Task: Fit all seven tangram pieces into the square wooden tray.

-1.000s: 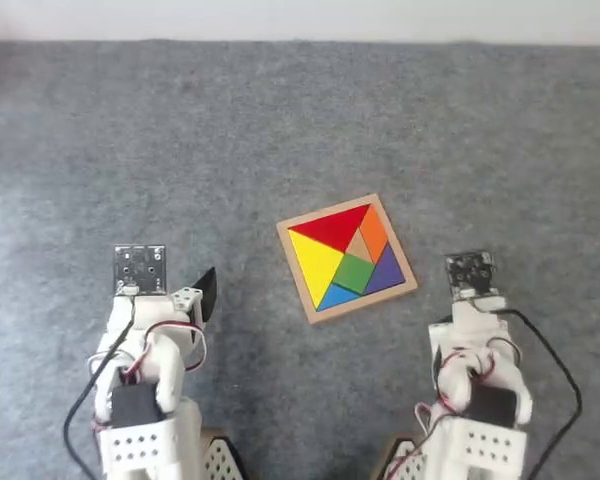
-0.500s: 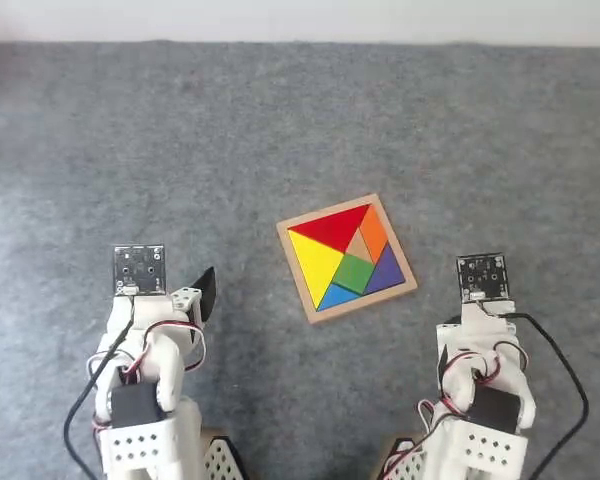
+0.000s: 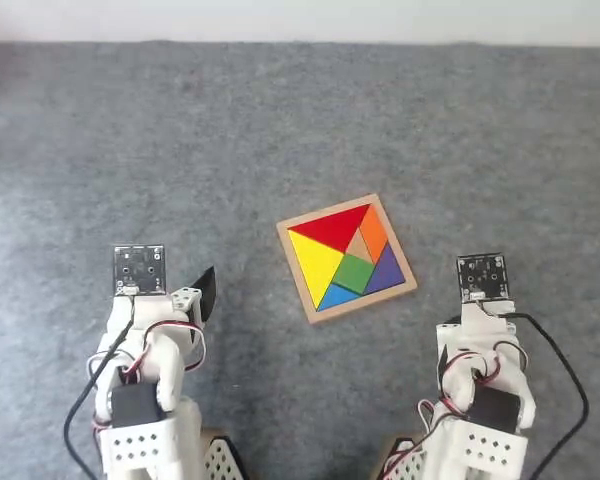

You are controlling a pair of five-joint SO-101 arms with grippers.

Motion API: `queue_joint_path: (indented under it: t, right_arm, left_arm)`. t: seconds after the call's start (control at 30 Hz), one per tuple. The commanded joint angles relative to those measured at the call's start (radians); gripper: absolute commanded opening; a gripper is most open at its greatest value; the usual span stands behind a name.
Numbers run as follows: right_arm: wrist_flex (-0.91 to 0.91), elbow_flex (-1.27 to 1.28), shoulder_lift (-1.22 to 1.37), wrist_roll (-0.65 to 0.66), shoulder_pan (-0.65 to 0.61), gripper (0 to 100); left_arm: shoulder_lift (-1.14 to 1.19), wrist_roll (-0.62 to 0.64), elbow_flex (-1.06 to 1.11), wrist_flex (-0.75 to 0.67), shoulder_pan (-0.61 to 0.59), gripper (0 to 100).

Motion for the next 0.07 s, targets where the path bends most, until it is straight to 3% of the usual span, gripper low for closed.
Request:
queue_joint_path:
  t: [0.0,0.03]
  right_arm:
    - [0.008,0.018,0.028,0.0,0.007,6.5]
    - [0.008,0.018,0.028,0.0,0.007,6.5]
  left_arm:
    - [0.012,0.008,-0.008,-0.012,-0.003,27]
    - [0.012,0.008,-0.008,-0.012,-0.003,27]
